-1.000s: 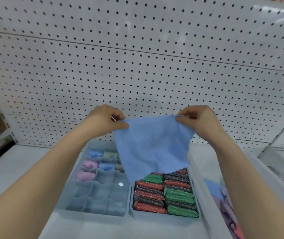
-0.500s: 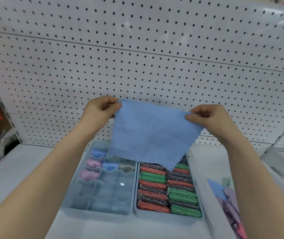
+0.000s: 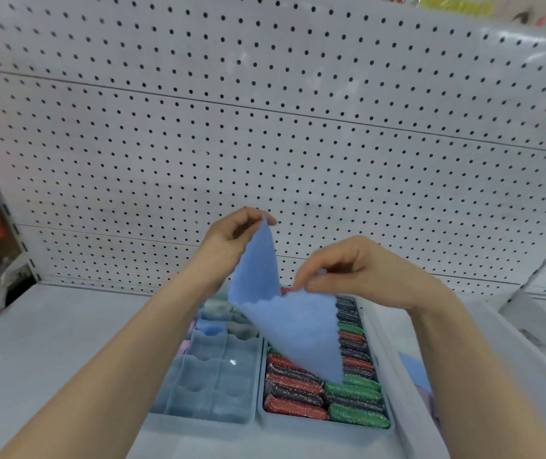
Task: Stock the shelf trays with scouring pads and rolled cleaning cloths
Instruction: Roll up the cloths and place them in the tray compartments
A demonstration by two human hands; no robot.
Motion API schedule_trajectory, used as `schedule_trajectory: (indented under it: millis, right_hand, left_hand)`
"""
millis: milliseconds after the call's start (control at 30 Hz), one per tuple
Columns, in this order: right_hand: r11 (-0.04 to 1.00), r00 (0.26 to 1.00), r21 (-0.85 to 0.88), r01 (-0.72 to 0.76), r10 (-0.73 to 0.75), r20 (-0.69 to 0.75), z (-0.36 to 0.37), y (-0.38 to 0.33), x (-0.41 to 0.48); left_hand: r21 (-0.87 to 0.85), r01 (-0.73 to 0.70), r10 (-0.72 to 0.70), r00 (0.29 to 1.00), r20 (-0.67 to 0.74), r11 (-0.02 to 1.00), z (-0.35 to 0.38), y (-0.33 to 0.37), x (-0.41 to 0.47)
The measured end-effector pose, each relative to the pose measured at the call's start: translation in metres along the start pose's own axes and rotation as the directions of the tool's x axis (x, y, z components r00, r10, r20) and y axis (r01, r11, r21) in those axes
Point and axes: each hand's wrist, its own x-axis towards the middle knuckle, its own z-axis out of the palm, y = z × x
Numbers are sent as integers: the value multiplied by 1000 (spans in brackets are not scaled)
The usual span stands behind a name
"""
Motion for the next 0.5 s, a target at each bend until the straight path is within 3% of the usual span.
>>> schedule_trajectory:
  millis: [100,200,333,500]
  right_hand:
    - [998,954,67,18,3,-299,8,0,11]
    - [993,894,78,85,-42,-446,13,-1,18]
    - [998,861,-11,63,-60,-505,16,-4,22]
    - [995,876,-84,47,-82,-476,15,2,24]
  left_hand:
    - [-14,21,-19,992,126,1000,9,10,-7]
    - [-32,70,-63,978,199,997,16,21,-14]
    - [12,74,-75,976,205,997,17,26,-16]
    - [34,121,-126,963,237,992,15,28,-18]
